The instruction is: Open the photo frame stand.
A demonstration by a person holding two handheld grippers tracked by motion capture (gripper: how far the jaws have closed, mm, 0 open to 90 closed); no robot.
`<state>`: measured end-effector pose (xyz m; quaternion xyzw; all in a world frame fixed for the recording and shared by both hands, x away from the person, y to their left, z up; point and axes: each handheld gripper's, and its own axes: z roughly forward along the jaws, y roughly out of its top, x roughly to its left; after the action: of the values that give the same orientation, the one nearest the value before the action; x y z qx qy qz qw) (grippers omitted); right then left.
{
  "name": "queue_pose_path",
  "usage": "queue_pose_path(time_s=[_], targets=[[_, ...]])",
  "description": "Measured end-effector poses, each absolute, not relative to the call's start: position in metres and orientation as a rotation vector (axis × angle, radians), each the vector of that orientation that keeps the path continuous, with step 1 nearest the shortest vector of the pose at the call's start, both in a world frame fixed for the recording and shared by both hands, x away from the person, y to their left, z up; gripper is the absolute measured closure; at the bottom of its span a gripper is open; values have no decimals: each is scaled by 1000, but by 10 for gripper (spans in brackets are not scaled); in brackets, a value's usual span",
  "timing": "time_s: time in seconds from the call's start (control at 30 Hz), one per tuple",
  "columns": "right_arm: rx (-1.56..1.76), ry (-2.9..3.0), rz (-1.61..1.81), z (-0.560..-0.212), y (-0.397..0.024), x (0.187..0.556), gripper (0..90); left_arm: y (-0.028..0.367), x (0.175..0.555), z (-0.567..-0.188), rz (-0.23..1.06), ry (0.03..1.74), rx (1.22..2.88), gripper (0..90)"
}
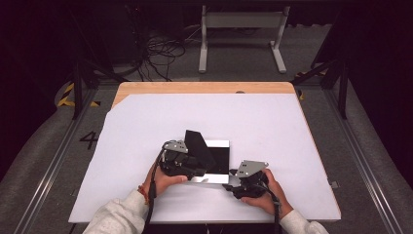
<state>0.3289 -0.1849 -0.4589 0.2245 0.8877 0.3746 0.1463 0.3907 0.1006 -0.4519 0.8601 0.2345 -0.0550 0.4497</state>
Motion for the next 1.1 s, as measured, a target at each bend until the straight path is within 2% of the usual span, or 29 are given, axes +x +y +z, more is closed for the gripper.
queue_pose_path(time_s=[0.07, 0.17, 0.3, 0.37, 0.43, 0.67, 0.73, 0.87, 1.1], targets=[[659, 2561, 1094, -460, -186, 330, 444, 108, 386, -449, -70, 572, 2148, 311], [670, 2567, 1122, -461, -188, 331, 485, 120, 373, -444, 45, 525, 2179, 261], [672, 2563, 1129, -461, -188, 331, 490, 135, 357, -441, 197, 470, 2209, 260], [660, 2562, 1129, -461, -188, 330, 514, 141, 353, -445, 211, 465, 2234, 266], [657, 2560, 1135, -460, -188, 329, 528, 144, 349, -450, 284, 461, 2277, 282], [648, 2560, 1157, -460, -187, 328, 559, 153, 349, -464, 326, 486, 2325, 331], [642, 2551, 1172, -459, -187, 328, 580, 154, 351, -466, 303, 499, 2307, 338], [649, 2537, 1210, -457, -187, 328, 593, 154, 354, -468, 275, 503, 2291, 332], [646, 2502, 1258, -454, -187, 327, 620, 151, 353, -468, 308, 498, 2292, 325]])
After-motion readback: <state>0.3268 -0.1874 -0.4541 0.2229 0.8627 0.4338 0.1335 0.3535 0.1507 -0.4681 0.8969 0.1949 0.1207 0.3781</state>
